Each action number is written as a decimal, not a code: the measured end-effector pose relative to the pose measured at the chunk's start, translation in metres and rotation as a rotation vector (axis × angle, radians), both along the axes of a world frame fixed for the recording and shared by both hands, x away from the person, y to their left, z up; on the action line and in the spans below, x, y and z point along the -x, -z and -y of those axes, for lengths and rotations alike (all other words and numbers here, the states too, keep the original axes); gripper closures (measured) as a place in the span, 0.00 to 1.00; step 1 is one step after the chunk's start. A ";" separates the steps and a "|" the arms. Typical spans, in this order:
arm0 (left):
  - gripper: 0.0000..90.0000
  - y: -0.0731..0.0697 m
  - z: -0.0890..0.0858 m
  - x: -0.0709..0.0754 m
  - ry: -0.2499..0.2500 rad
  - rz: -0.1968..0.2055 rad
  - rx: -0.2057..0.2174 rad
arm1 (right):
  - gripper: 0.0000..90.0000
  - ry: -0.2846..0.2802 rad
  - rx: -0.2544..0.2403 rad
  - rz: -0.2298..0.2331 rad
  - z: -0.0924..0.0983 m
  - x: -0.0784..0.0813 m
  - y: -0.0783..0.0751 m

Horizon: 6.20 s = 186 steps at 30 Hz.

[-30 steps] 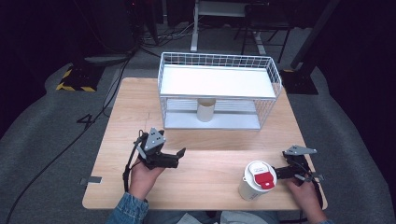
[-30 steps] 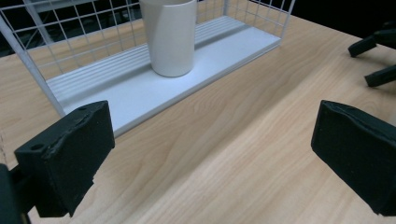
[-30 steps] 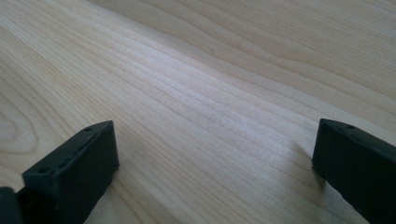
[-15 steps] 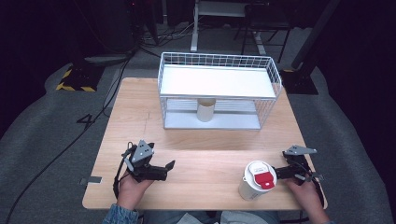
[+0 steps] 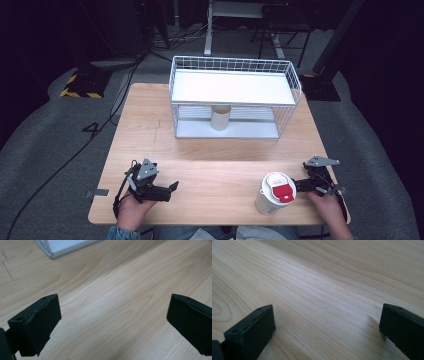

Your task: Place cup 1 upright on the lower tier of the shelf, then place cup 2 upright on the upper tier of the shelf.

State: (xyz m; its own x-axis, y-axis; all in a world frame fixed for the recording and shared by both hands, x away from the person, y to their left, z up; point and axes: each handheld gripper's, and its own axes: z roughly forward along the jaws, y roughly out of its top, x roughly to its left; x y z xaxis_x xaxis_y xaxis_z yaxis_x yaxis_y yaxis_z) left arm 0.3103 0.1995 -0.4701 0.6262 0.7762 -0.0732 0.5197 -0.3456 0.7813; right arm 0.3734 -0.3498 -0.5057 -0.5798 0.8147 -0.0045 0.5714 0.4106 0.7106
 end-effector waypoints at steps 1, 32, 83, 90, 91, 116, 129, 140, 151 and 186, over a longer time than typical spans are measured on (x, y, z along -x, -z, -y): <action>0.00 0.003 0.000 -0.001 0.000 -0.012 -0.020 | 0.01 0.000 0.000 0.000 0.000 0.000 0.000; 0.00 0.034 -0.004 -0.012 -0.074 -0.126 -0.155 | 0.00 0.002 -0.001 -0.001 0.000 0.000 0.000; 0.00 0.036 -0.006 -0.013 -0.090 -0.112 -0.138 | 0.00 -0.045 -0.113 0.099 0.011 0.027 -0.040; 0.00 0.036 -0.006 -0.013 -0.090 -0.112 -0.138 | 0.00 -0.061 -0.117 0.116 0.012 0.041 -0.054; 0.00 0.036 -0.006 -0.013 -0.090 -0.112 -0.139 | 0.00 -0.062 -0.118 0.117 0.013 0.043 -0.056; 0.00 0.036 -0.006 -0.013 -0.095 -0.112 -0.141 | 0.00 -0.206 -0.154 0.128 -0.004 0.097 -0.090; 0.00 0.036 -0.006 -0.013 -0.095 -0.113 -0.141 | 0.00 -0.302 -0.177 0.117 -0.028 0.109 -0.085; 0.00 0.036 -0.006 -0.013 -0.095 -0.113 -0.141 | 0.00 -0.349 -0.178 0.092 -0.046 0.108 -0.072; 0.00 0.036 -0.006 -0.013 -0.094 -0.112 -0.142 | 0.00 -0.355 -0.203 0.085 -0.061 0.102 -0.053; 0.00 0.036 -0.006 -0.013 -0.095 -0.112 -0.141 | 0.11 -0.358 -0.253 0.177 -0.079 0.096 -0.027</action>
State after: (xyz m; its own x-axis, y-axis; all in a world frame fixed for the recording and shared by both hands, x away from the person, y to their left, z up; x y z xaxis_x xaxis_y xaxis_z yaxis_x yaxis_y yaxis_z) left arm 0.3235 0.2052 -0.5060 0.5439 0.8388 -0.0250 0.6361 -0.3927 0.6642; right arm 0.2778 -0.2707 -0.4792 -0.8330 0.5515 0.0446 0.2864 0.3608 0.8876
